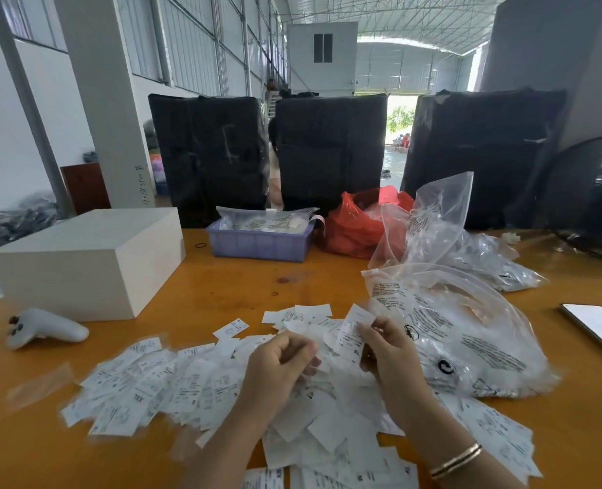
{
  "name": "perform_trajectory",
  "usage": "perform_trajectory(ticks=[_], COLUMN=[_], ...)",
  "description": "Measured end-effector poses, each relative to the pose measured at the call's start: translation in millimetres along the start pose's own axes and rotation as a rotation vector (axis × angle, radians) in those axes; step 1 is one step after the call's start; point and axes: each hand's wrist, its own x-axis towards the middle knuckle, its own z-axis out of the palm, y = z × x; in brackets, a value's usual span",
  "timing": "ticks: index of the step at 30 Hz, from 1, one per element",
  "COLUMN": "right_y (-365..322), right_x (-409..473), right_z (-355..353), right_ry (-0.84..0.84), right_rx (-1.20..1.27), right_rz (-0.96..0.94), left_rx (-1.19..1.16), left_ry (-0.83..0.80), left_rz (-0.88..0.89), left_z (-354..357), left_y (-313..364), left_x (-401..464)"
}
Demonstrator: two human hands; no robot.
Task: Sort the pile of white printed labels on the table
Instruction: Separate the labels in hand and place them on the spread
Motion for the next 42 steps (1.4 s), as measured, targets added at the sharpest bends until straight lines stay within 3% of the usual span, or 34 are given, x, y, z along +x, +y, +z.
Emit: perform_trajectory(ticks=[9, 15, 28, 37, 42], right_y=[3, 3, 7, 11, 8], right_x=[-7, -11, -11, -13, -11], right_z=[6, 10, 10, 13, 8], right_ry=[-0.109, -0.036, -0.087, -0.186, -0.195], right_rx=[0.231, 0.245, 0.171, -0.119, -0.132], right_rz=[-0.033, -0.066, -0.101, -0.253, -0.270], left_rx=[-0.203, -0.244, -0.301, -0.283, -0.276], left_ry=[0.017, -0.008, 0.003, 0.028, 0.043], left_rz=[-0.107, -0.120, -0.143, -0.150, -0.140], left_z=[2, 5, 5, 4, 1], left_y=[7, 9, 9, 8, 8], left_x=[0, 0, -2, -1, 0])
